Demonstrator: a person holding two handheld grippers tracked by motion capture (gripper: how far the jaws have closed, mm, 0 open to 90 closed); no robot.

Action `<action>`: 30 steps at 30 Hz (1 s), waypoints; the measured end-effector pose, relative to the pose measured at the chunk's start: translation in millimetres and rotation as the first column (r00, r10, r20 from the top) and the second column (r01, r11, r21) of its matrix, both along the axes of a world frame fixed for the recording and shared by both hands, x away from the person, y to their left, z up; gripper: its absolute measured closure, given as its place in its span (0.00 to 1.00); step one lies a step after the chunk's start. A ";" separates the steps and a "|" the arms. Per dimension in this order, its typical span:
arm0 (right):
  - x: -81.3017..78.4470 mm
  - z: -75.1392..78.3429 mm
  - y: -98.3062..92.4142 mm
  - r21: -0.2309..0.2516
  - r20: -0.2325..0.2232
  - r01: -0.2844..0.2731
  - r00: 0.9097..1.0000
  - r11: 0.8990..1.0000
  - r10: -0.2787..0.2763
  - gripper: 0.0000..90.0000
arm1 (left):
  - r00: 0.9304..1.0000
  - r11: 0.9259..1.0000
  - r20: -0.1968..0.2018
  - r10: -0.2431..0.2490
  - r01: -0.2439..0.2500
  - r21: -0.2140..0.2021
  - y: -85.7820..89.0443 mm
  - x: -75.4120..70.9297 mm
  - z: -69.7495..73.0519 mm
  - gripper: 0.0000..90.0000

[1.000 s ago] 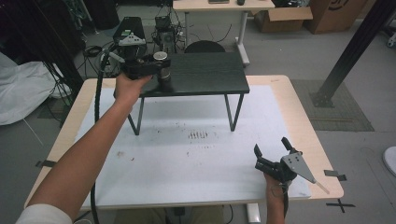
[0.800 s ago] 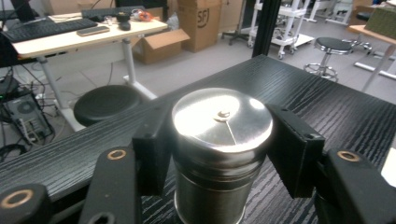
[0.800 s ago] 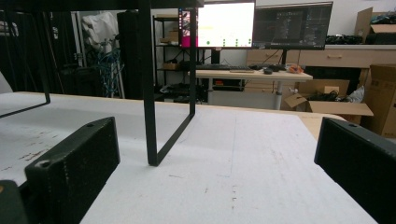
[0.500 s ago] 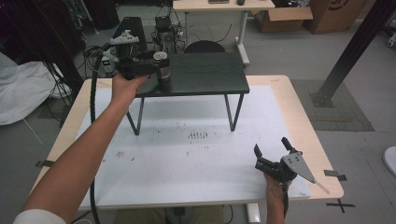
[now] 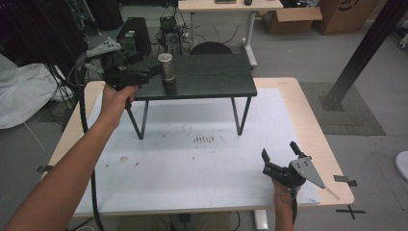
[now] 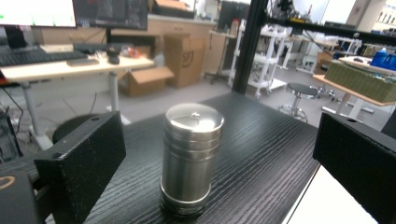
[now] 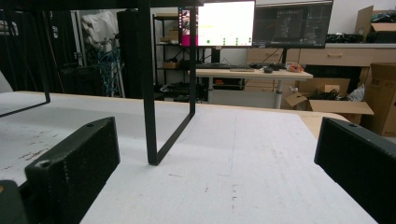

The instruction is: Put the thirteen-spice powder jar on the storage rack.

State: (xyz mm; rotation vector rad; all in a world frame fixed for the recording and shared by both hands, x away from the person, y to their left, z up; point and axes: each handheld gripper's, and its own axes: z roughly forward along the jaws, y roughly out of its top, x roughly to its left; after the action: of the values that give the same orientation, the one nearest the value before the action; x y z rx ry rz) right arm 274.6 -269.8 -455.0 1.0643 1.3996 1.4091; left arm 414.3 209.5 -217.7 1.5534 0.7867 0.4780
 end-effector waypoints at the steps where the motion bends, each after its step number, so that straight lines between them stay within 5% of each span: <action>1: 0.0 0.0 0.0 0.000 0.000 0.000 1.000 1.000 0.000 0.00 | 1.000 1.000 0.006 -0.002 0.002 -0.005 1.3 -2.2 0.5 0.03; 13: 0.1 0.0 -0.2 0.003 -0.003 -0.001 1.000 1.000 0.001 0.00 | 0.998 1.000 0.067 -0.008 0.007 0.010 10.8 -26.9 0.8 0.03; 30: 0.2 0.0 -0.3 0.003 -0.004 -0.001 1.000 1.000 0.001 0.00 | 0.988 0.999 0.148 0.037 -0.036 -0.012 37.2 -67.2 -16.9 0.02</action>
State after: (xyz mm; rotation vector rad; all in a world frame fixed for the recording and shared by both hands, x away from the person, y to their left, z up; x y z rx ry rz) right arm 274.8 -270.1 -455.1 1.0688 1.4015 1.4113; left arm 347.2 246.6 -234.5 1.4788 0.7027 0.6086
